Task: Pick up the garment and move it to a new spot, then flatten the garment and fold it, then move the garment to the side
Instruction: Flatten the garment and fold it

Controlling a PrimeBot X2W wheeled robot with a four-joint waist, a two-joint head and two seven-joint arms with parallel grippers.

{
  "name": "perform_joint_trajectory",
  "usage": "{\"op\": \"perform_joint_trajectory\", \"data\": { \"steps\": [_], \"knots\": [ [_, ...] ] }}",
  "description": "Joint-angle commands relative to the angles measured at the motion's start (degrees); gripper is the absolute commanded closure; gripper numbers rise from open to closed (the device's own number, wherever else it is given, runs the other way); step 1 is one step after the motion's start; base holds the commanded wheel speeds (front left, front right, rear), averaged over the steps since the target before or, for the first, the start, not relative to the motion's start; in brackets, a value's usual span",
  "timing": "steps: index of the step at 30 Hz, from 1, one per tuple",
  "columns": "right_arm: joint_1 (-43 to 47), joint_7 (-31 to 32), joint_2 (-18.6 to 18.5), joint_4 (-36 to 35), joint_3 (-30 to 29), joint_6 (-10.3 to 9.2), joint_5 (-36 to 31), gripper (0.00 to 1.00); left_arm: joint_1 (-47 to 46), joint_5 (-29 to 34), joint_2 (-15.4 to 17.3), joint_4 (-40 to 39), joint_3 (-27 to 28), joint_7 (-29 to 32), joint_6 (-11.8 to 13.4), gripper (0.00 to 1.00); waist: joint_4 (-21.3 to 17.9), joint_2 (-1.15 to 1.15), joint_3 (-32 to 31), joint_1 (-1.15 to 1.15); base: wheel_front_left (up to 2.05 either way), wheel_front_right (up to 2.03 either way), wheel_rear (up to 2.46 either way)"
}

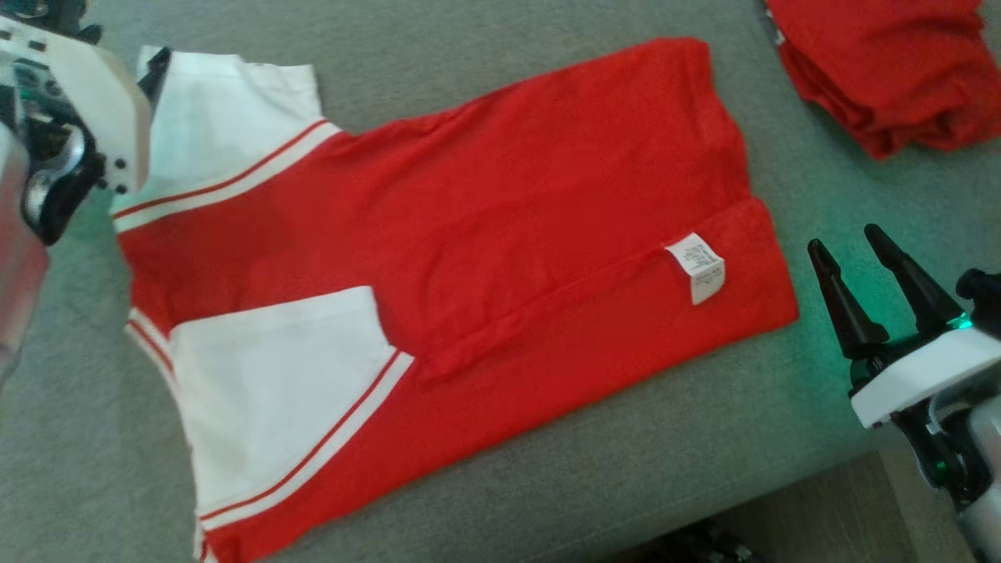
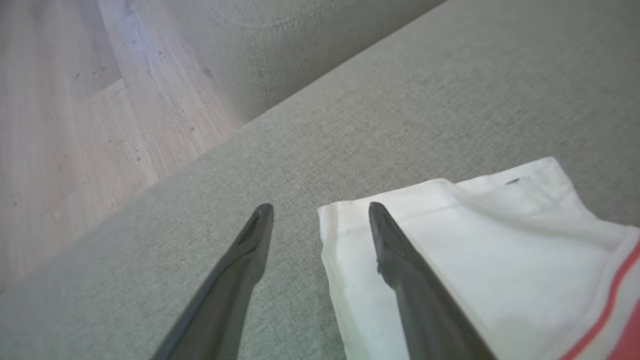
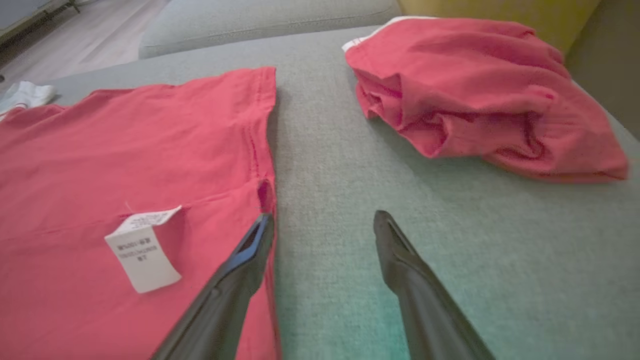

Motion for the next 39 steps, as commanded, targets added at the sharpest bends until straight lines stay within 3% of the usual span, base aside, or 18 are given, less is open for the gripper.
{"op": "perform_joint_trajectory", "data": {
  "steps": [1, 10, 11, 13, 14, 15, 24, 30, 39],
  "knots": [
    [-0.11, -0.92, -1.47, -0.8, 0.67, 0.37, 0.4, 0.0, -3.24, -0.23, 3.06, -0.25, 1.85, 0.36, -0.08, 0.0, -1.32, 0.0, 1.11, -0.01, 0.0, 0.0, 0.0],
    [-0.72, -2.26, -1.34, 0.85, 1.78, 0.37, 1.02, 0.0, -4.06, 0.35, 3.79, 5.52, -1.0, 1.13, -0.28, 0.0, -2.36, 0.0, 1.25, -0.01, 0.0, 0.0, 0.0],
    [-0.81, -2.39, -1.38, 1.02, 1.83, 0.37, 1.04, 0.0, -4.06, -0.21, 3.67, 5.55, -1.04, 1.02, -0.31, 0.33, -2.35, 0.0, 1.25, -0.01, 0.0, 0.0, 0.0],
    [-1.0, -2.64, -1.49, 1.27, 1.89, 0.37, 1.09, 0.0, -3.9, -1.62, 3.28, 5.28, -1.29, 0.74, -0.35, 0.84, -2.26, 0.0, 1.29, -0.01, 0.0, 0.0, 0.0],
    [-1.0, -2.64, -1.49, 1.27, 1.89, 0.37, 1.09, 0.0, -3.9, -1.62, 3.28, 5.28, -1.29, 0.74, -0.35, 0.84, -2.26, 0.0, 1.29, -0.01, 0.0, 0.0, 0.0],
    [-1.08, -2.75, -1.58, 1.38, 1.91, 0.37, 1.15, 0.0, -3.84, -2.38, 3.15, 4.86, -1.52, 0.36, -0.36, 1.0, -2.17, 0.0, 1.31, -0.01, 0.0, 0.0, 0.0],
    [-3.43, -1.59, -3.36, 0.24, 2.42, 0.37, 3.54, 0.0, -4.1, -7.09, 3.37, 0.01, -6.35, -5.51, -0.38, 1.0, -0.42, 0.0, 0.33, -0.01, 0.0, 0.0, 0.0],
    [-12.8, 7.29, -5.02, 1.11, 3.64, 0.37, 5.69, 0.0, -5.21, -9.5, 3.46, -3.06, -11.25, -8.1, -0.39, 1.0, 1.84, 0.0, -0.7, -0.01, 0.0, 0.0, 0.0],
    [-30.51, 16.2, -3.75, 14.5, 9.44, 0.37, 4.91, 0.0, -10.38, -11.14, 2.06, -7.61, -18.52, -10.44, -0.39, 1.0, 7.2, 0.0, 1.17, -0.01, 0.0, 0.0, 0.0]
  ]
}}
